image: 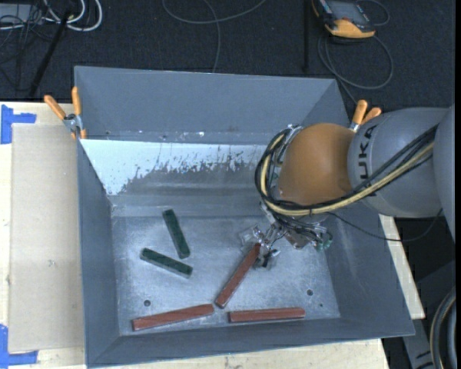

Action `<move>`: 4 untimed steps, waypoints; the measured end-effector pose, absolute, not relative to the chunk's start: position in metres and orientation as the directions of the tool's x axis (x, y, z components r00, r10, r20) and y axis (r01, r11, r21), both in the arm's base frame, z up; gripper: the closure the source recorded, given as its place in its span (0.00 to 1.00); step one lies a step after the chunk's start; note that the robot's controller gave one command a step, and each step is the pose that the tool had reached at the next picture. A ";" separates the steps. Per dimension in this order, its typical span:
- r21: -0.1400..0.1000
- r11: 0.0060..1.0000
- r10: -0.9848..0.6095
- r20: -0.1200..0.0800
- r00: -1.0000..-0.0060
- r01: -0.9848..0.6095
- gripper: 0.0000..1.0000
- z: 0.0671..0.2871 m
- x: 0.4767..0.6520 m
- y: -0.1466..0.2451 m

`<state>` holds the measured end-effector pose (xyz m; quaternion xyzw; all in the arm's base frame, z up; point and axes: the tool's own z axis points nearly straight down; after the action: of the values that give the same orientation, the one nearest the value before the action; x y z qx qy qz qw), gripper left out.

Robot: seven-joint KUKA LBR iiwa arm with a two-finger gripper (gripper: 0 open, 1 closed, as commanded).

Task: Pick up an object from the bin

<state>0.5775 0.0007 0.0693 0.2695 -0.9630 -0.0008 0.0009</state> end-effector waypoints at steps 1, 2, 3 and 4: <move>0.002 0.855 -0.519 0.001 -0.855 -0.519 0.00 0.069 0.577 0.001; 0.002 0.855 -0.519 0.001 -0.855 -0.519 1.00 0.069 0.577 0.001; -0.007 0.683 -0.731 -0.007 -0.683 -0.731 1.00 0.264 0.587 -0.014; 0.007 0.735 -0.678 0.005 -0.735 -0.678 1.00 0.202 0.547 0.006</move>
Offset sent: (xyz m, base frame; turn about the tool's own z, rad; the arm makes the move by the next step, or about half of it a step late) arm 0.0000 0.0000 0.0000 0.0000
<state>0.5471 0.0063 0.2016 0.3642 -0.9313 -0.0024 0.0034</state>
